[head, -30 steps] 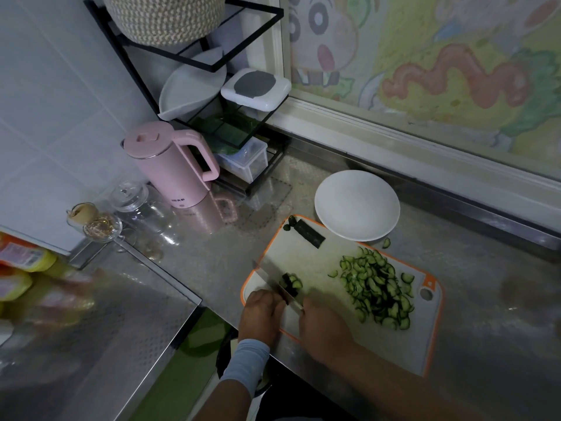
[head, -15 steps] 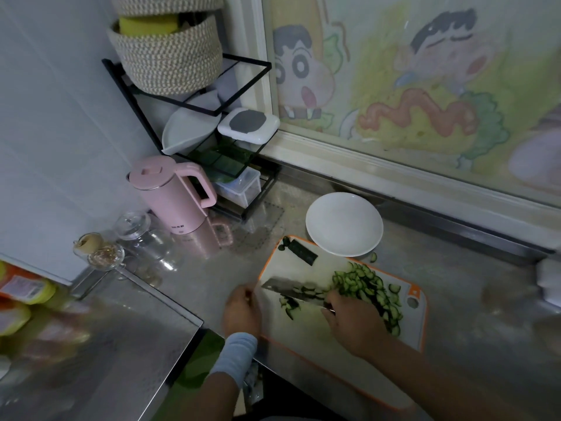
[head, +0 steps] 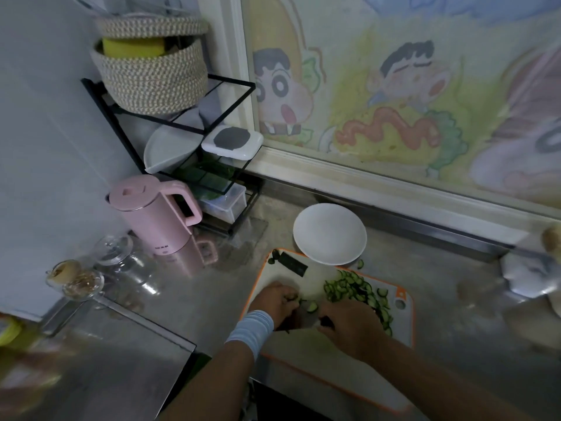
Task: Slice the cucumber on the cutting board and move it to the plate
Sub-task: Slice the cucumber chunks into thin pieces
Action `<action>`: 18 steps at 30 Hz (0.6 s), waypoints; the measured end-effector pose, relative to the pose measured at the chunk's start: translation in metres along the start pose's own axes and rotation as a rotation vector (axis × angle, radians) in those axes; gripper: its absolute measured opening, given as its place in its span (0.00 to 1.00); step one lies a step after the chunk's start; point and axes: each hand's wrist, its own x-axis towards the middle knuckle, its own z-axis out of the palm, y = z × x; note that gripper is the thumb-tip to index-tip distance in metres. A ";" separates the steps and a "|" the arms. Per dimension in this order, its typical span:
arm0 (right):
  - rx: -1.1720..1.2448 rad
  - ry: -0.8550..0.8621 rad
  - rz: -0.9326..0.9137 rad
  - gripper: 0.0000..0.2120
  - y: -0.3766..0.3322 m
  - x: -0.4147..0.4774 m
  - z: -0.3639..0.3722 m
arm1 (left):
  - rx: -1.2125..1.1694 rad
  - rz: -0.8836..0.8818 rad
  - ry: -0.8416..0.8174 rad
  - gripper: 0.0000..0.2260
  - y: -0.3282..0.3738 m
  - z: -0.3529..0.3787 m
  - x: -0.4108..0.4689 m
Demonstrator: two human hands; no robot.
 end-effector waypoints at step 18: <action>-0.013 -0.166 0.052 0.13 -0.011 0.010 -0.021 | -0.192 0.082 -0.025 0.11 -0.015 -0.008 -0.018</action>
